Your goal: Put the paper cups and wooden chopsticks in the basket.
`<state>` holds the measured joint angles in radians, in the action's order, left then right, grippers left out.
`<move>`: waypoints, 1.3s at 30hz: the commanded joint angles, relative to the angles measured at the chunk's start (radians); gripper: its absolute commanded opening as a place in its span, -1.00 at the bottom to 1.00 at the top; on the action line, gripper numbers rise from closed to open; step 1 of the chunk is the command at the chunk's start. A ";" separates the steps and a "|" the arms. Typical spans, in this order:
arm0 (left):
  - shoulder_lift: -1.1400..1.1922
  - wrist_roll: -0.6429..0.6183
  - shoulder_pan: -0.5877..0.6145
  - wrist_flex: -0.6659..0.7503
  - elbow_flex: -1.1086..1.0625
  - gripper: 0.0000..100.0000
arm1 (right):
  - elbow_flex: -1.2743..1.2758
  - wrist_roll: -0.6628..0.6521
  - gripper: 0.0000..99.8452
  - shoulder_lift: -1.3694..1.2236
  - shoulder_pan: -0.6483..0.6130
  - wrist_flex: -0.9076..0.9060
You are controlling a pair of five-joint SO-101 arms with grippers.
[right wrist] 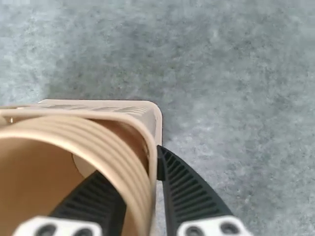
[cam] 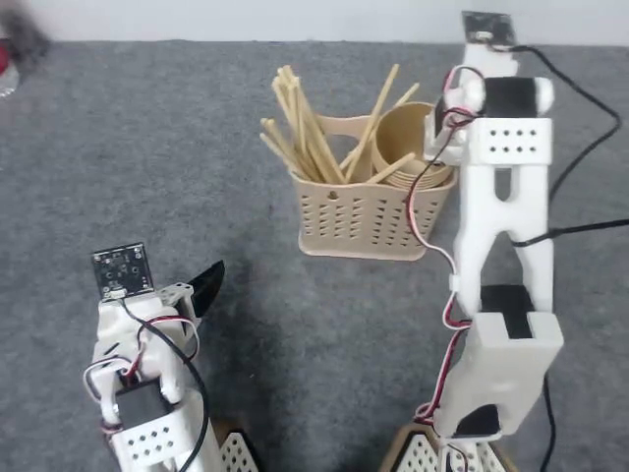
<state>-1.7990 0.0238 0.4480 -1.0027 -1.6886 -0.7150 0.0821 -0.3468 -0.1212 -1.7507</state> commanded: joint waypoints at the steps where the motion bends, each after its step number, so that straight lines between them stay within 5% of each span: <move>1: 0.000 0.008 -0.006 0.006 0.004 -0.11 | -0.061 -0.040 -0.99 -0.005 -0.090 0.001; 7: 0.000 0.008 -0.006 0.006 0.004 -0.11 | -0.106 -0.081 -0.99 -0.007 -0.143 -0.001; 31: 0.000 0.008 -0.006 0.005 0.004 -0.11 | -0.107 -0.048 -0.98 -0.002 -0.012 -0.027; 39: 0.000 0.008 -0.006 0.005 0.004 -0.11 | -0.183 -0.126 -0.31 0.147 -0.025 -0.036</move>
<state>-1.7990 0.0238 0.4480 -1.0027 -1.6886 -0.7902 -0.0008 -0.3376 -0.1550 -1.7553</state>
